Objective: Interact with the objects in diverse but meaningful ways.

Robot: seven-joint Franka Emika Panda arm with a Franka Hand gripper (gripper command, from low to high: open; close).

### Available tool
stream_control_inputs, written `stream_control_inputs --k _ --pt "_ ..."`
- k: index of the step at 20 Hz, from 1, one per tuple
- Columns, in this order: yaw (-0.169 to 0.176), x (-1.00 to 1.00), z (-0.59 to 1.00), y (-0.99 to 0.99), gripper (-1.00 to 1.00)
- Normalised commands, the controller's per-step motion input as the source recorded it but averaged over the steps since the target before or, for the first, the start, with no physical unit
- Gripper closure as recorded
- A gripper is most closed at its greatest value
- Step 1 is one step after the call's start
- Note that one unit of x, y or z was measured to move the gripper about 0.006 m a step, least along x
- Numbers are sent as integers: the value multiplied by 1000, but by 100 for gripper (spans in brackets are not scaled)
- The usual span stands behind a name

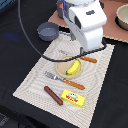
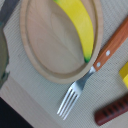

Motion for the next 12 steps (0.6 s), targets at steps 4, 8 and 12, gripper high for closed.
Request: stream_control_inputs --k 4,8,12 --pt "-200 -150 -26 0 -100" --pt "-95 -17 0 5 -100" --pt "0 4 0 4 -100"
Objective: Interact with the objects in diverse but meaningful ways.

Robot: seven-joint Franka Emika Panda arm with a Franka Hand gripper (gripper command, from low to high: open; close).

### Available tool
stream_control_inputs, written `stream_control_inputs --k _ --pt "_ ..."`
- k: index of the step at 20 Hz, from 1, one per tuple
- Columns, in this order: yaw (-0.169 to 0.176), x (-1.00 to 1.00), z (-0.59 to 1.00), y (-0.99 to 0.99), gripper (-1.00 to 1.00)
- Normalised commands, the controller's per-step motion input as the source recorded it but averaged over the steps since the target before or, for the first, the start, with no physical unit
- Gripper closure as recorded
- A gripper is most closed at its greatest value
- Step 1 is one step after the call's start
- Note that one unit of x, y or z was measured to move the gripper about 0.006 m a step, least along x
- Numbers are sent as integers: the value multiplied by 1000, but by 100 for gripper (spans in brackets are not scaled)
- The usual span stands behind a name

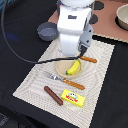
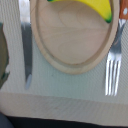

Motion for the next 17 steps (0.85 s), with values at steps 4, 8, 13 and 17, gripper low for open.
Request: stream_control_inputs --k 4,8,13,17 --pt "0 0 0 0 -100" --pt "0 0 0 0 -100" --pt "0 0 0 0 -100" --pt "0 0 0 0 -100"
